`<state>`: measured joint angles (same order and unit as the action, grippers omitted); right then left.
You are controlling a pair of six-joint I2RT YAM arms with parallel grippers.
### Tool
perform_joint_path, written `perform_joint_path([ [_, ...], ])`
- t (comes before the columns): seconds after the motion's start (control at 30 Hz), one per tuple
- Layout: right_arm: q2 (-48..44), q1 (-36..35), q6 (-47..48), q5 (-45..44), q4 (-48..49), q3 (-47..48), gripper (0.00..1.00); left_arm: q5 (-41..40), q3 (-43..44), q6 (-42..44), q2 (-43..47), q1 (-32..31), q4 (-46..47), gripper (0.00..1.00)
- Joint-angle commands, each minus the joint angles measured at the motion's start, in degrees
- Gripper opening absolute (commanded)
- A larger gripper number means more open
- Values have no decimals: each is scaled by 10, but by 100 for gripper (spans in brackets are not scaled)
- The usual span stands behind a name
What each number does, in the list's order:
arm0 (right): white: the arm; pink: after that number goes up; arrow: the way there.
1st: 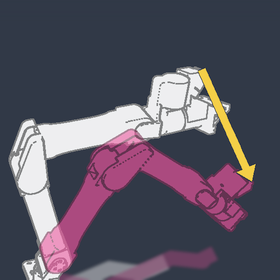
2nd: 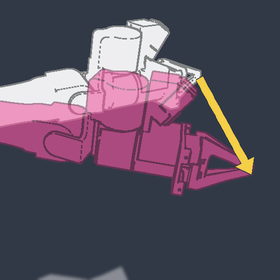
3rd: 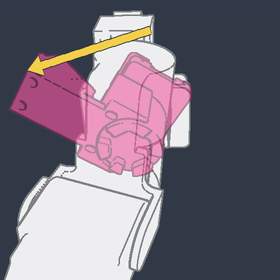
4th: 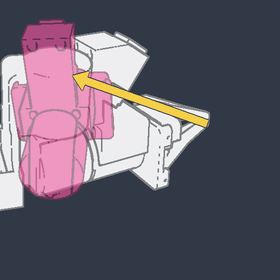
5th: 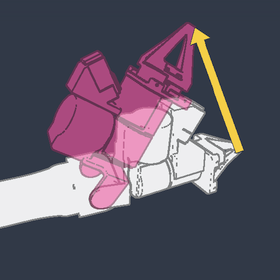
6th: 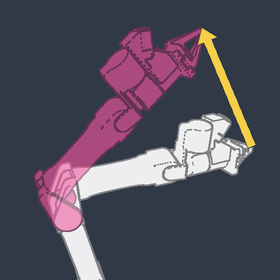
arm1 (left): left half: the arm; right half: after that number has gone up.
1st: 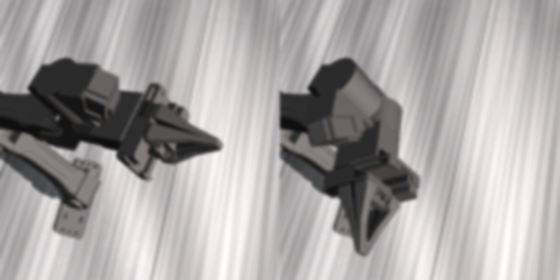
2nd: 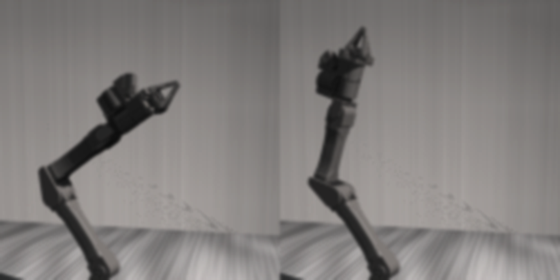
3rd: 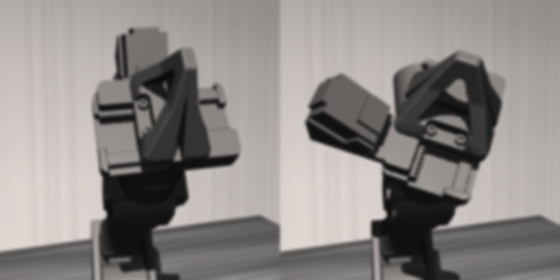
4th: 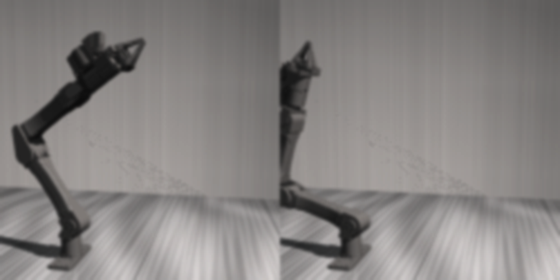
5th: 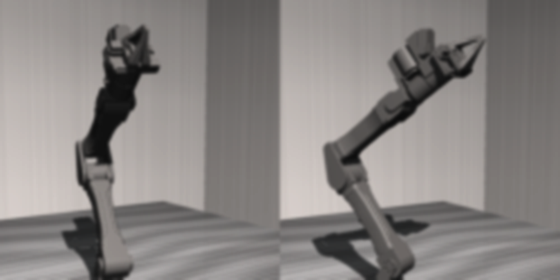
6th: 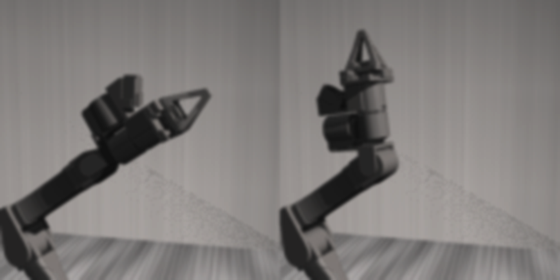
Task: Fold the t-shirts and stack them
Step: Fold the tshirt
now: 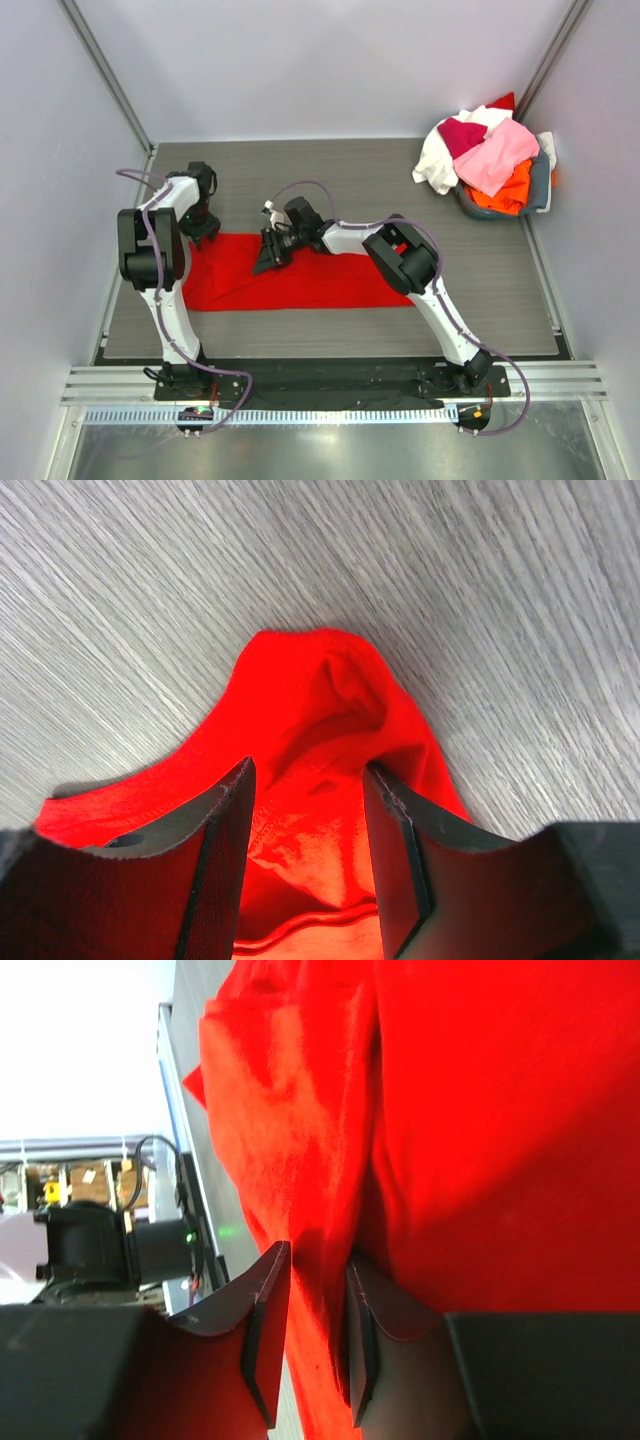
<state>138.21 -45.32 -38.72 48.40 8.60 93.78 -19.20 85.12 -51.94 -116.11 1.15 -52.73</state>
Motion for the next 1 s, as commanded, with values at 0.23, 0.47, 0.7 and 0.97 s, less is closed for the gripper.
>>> perform_joint_path([
  [0.23, -116, -5, 52, 78, 34, -94, 37, -26, 36, 4, -26, 3, -13, 49],
  [0.47, -166, -4, 128, 93, -31, -148, 38, -32, 37, 5, -27, 3, -17, 49],
  [0.7, -218, 0, 147, 62, -46, -198, 44, -15, 39, 11, -18, 4, -16, 49],
  [0.97, -236, 0, 136, 6, -43, -183, 53, -22, 44, 19, 33, 1, -43, 49],
])
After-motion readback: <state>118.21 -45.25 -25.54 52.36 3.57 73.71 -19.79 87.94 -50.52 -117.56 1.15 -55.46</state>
